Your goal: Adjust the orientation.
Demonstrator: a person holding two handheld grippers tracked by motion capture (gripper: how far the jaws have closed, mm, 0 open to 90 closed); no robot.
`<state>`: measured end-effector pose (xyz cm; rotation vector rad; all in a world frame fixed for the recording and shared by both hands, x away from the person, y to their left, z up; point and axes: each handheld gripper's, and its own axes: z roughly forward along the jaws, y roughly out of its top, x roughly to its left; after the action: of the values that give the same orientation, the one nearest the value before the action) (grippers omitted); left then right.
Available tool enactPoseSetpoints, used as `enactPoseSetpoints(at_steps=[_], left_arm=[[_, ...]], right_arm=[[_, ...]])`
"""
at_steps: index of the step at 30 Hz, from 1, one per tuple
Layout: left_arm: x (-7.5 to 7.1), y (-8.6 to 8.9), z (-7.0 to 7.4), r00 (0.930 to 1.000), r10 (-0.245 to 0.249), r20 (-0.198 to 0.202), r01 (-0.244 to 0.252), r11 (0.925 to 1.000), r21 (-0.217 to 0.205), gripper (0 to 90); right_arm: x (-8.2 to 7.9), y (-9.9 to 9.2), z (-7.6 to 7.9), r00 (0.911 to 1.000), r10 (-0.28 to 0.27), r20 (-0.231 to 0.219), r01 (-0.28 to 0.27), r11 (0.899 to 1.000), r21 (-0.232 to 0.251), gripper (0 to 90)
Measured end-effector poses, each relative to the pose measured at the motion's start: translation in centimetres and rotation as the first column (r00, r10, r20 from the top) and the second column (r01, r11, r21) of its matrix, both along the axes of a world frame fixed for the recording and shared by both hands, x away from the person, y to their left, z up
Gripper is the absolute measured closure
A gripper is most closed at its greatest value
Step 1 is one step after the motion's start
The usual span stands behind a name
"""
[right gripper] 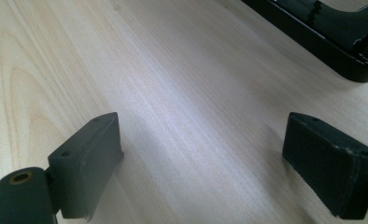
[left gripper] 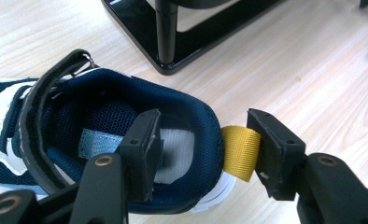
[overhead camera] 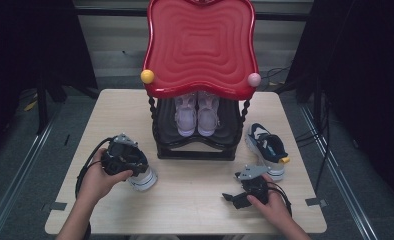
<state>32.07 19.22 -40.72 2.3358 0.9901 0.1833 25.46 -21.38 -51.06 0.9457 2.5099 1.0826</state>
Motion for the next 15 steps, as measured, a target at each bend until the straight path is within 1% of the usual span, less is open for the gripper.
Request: enactPoseSetpoints(at_steps=[1,2,5,7,9,11,12,13,15], left_arm=[[0.15,-0.06,0.02,1.0,0.0,-0.009,0.0,1.0,-0.003,45.3],[0.31,-0.04,0.04,0.9999,-0.009,-0.014,0.009,0.9999,0.005,45.3],[0.62,-0.1,0.08,0.9994,-0.013,-0.033,0.013,0.9999,0.01,45.1],[0.73,-0.16,0.08,0.9986,-0.026,-0.046,0.026,0.9995,0.019,44.9],[0.8,-0.32,-0.01,0.9984,-0.03,-0.047,0.032,0.9992,0.026,44.8],[0.94,-0.34,-0.03,0.9976,-0.032,-0.062,0.034,0.9991,0.024,44.8],[1.03,-0.4,-0.1,0.9975,-0.034,-0.061,0.036,0.9989,0.029,44.8],[1.04,-0.45,-0.15,0.997,-0.034,-0.07,0.036,0.9991,0.025,44.8],[1.07,-0.6,-0.3,0.9951,-0.04,-0.091,0.043,0.9986,0.032,44.8]], right_arm=[[-0.02,-0.01,0.0,1.0,0.0,0.0,0.0,1.0,0.0,11.0],[-0.06,-0.03,0.0,1.0,0.003,0.002,-0.003,1.0,-0.001,11.0],[-0.09,-0.03,-0.01,1.0,0.003,0.0,-0.003,1.0,0.001,11.0],[-0.1,-0.03,0.0,1.0,0.002,-0.002,-0.002,1.0,0.001,11.0],[-0.1,-0.03,0.0,1.0,0.002,-0.003,-0.002,1.0,0.002,10.9],[-0.1,-0.03,0.0,1.0,0.002,-0.003,-0.002,1.0,0.002,11.0],[-0.1,-0.03,0.0,1.0,0.002,-0.003,-0.002,1.0,0.002,11.0],[-0.1,-0.03,0.0,1.0,0.002,-0.004,-0.002,1.0,0.002,10.9],[-0.1,-0.02,0.0,1.0,0.002,-0.003,-0.002,1.0,0.002,10.9]])
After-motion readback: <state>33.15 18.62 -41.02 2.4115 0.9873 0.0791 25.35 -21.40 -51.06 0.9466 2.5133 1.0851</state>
